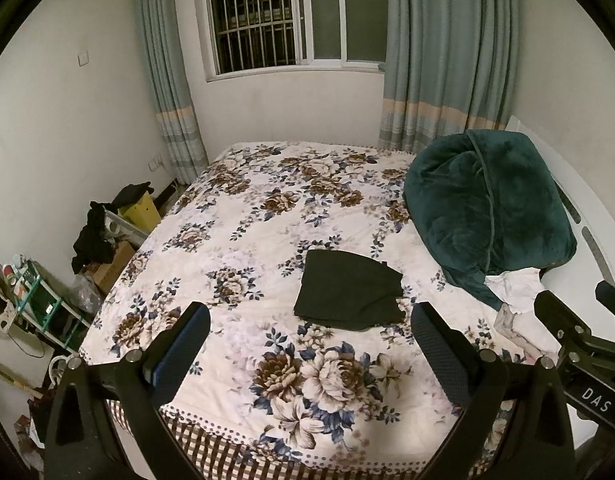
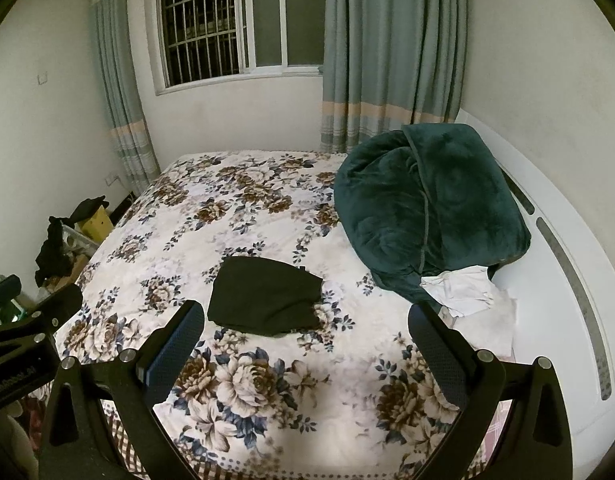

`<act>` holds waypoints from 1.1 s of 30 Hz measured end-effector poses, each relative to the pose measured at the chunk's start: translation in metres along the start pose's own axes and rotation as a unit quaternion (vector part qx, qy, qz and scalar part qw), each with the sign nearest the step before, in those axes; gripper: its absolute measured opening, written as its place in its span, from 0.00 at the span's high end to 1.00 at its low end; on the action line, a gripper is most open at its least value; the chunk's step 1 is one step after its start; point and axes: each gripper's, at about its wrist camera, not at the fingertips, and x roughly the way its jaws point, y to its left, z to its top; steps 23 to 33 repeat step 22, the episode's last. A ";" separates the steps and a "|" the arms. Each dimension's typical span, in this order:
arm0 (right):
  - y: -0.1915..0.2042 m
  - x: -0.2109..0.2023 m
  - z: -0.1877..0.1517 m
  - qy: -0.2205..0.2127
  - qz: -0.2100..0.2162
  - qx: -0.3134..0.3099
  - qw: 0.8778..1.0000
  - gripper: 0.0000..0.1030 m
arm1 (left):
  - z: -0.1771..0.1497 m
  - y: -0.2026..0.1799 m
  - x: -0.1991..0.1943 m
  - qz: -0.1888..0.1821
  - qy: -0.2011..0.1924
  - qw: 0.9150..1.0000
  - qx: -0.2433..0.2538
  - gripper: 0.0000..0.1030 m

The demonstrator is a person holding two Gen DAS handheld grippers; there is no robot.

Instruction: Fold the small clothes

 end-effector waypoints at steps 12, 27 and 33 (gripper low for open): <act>0.002 -0.002 -0.003 0.001 0.003 -0.004 1.000 0.00 | 0.001 0.002 -0.004 0.001 -0.001 1.000 -0.004 0.01; 0.007 -0.004 -0.004 0.001 0.006 -0.007 1.000 0.00 | -0.007 0.003 -0.011 0.014 -0.008 1.000 -0.009 0.01; 0.007 -0.004 -0.004 0.001 0.006 -0.007 1.000 0.00 | -0.007 0.003 -0.011 0.014 -0.008 1.000 -0.009 0.01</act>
